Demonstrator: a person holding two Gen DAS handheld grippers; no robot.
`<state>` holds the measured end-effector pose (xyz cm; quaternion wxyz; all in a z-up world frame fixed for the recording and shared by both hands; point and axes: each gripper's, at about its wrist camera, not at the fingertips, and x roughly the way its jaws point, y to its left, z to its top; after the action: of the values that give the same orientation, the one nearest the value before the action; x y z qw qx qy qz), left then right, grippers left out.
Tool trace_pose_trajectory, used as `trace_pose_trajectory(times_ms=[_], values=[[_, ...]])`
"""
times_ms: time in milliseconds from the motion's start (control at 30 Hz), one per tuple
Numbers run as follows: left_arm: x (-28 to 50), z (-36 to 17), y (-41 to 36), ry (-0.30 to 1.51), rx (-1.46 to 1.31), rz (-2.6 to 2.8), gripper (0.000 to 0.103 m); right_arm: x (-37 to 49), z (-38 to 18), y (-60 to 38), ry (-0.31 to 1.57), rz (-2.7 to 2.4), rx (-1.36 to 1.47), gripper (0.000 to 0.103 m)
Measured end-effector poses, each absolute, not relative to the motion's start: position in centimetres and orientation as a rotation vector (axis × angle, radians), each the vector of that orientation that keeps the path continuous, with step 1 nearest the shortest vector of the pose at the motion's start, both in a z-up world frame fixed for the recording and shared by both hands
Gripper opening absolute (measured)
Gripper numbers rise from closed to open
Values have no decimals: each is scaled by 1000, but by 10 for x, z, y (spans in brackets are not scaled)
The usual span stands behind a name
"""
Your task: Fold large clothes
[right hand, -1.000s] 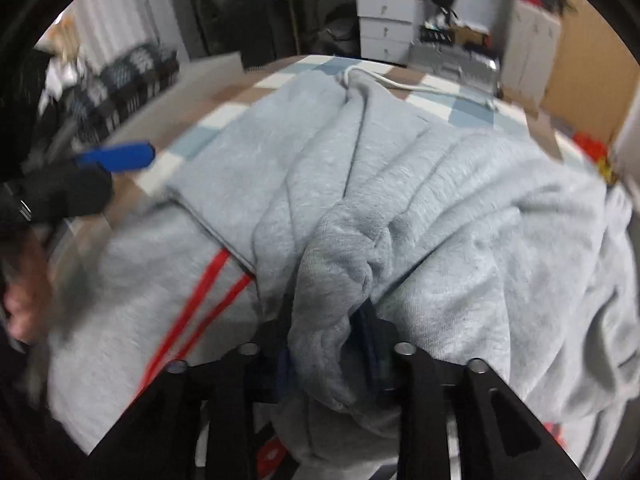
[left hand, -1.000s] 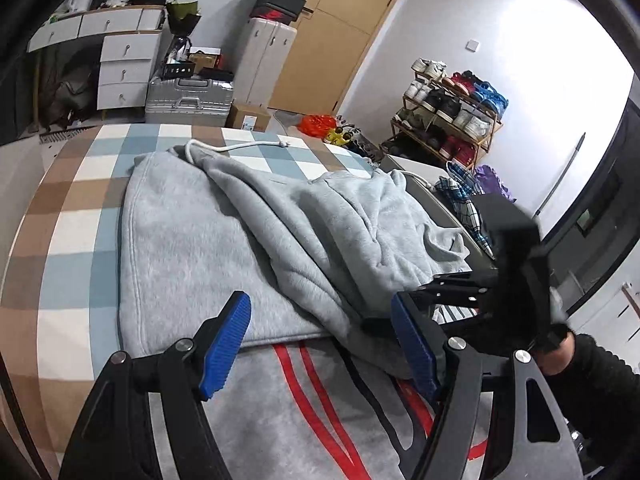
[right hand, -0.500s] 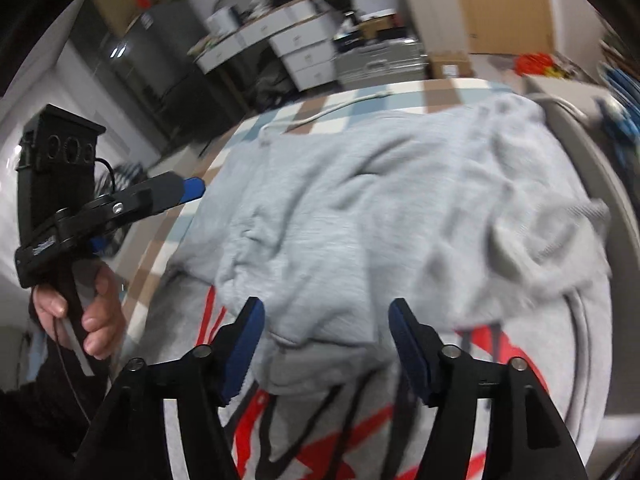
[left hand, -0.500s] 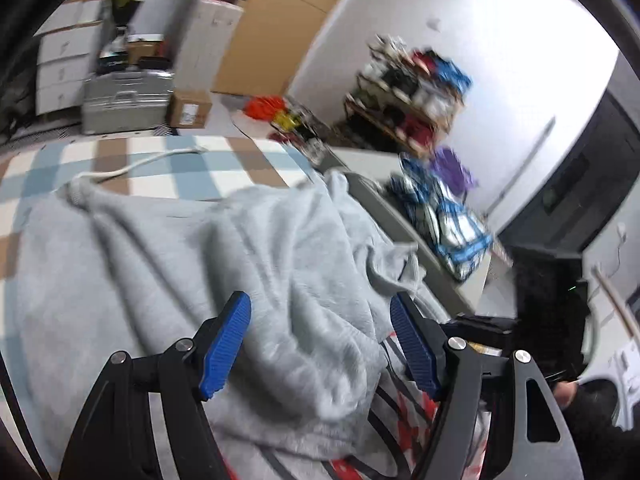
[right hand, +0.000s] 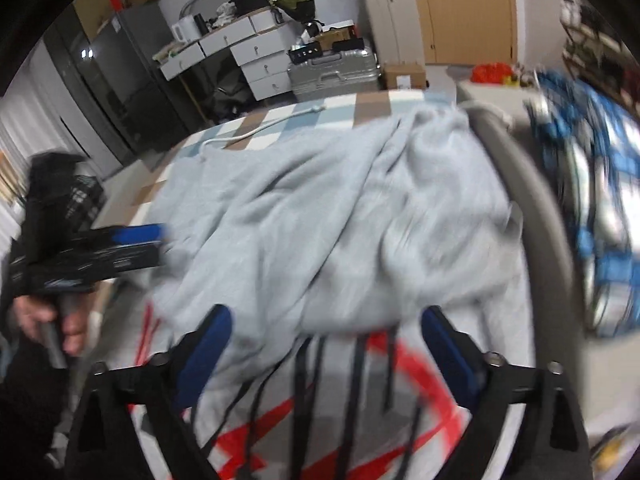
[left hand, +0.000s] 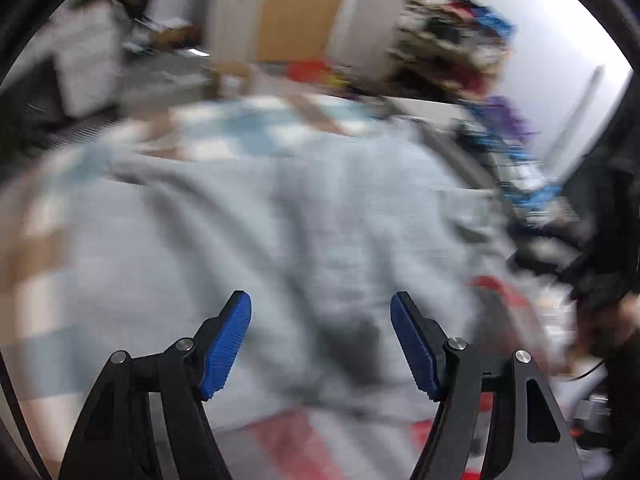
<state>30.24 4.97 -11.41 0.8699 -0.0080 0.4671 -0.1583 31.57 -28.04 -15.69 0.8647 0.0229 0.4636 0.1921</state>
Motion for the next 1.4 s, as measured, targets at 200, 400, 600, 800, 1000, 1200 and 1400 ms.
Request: trace_pose_trajectory(times_ms=[200,400,600,800,1000,1200,1400], values=[[332,-133,149,1107,-103,-122,68,383,-165,-282,1046,328,-27,99],[378,-169,179,1208,-233,-171,68,399,-192,-283,1113,326,59,99],[422,-181,169,1195,-204,-214,68,395,-193,-268,1088,338,27,99],[446,-175,177,1187,-267,-277,72,416,-174,-272,1048,291,-7,99],[452,-175,177,1185,-299,-319,69,482,-169,-303,1137,250,65,99],[453,-175,163,1145,-174,-308,51,534,-176,-325,1221,189,70,99],[463,-177,166,1149,-188,-294,51,560,-193,-316,1235,183,34,98]])
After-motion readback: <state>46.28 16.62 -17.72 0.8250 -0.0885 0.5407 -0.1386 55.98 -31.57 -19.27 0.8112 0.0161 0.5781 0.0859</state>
